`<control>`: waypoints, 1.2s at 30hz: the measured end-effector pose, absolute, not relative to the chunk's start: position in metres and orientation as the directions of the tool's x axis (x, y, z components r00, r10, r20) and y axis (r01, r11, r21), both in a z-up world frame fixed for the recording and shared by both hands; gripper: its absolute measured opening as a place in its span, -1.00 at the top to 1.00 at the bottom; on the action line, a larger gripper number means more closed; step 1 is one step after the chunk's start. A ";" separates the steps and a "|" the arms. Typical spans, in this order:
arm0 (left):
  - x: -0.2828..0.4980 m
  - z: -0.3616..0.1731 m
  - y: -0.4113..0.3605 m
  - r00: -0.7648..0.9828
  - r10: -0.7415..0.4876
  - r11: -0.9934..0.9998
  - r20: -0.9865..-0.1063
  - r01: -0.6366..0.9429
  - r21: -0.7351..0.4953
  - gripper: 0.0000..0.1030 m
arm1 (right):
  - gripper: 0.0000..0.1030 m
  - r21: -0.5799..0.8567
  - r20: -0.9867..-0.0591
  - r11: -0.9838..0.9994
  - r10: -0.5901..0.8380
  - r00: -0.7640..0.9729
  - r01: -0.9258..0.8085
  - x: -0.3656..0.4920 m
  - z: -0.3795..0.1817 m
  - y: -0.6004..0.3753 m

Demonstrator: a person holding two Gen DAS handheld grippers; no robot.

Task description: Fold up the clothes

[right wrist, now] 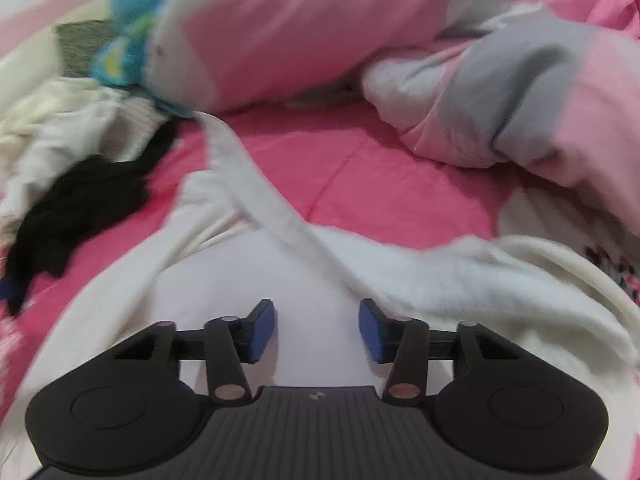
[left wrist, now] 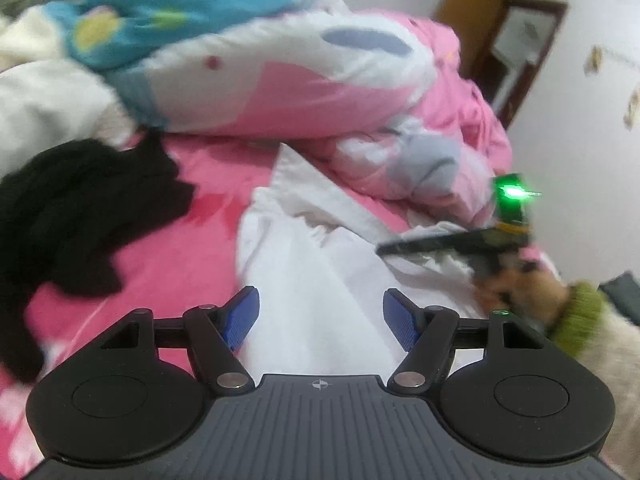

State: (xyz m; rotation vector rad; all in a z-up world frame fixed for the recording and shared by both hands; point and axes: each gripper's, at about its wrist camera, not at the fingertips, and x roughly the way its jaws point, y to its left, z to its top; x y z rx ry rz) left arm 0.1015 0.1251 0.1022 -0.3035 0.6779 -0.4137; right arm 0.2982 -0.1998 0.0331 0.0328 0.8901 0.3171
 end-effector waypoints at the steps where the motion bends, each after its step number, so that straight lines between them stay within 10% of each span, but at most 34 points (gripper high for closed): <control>1: 0.090 0.103 0.135 0.713 -0.449 0.879 -0.539 0.245 -0.408 -0.35 | 0.07 0.157 -0.747 0.965 0.256 0.614 -0.212 0.304 0.034 -0.199; 6: 0.033 0.103 0.176 0.740 -0.397 0.886 -0.543 0.154 -0.438 -0.68 | 0.06 0.326 -0.610 0.935 0.318 0.726 -0.136 0.253 0.090 -0.214; 16: -0.055 0.076 0.187 0.679 -0.483 0.855 -0.553 0.232 -0.463 -0.71 | 0.01 0.380 -0.546 0.875 0.474 0.690 -0.301 0.019 0.191 -0.196; 28: -0.133 0.050 0.184 0.671 -0.421 0.903 -0.611 0.246 -0.352 -0.64 | -0.11 0.473 -0.648 0.807 0.591 0.481 -0.354 -0.054 0.113 -0.066; 32: -0.149 0.041 0.182 0.659 -0.424 0.904 -0.621 0.268 -0.333 -0.54 | -0.12 0.404 -0.711 0.818 0.562 0.422 -0.409 -0.045 0.096 -0.019; 36: -0.149 0.032 0.177 0.671 -0.350 0.937 -0.654 0.250 -0.245 0.01 | -0.12 0.366 -0.713 0.840 0.529 0.459 -0.400 -0.051 0.094 -0.013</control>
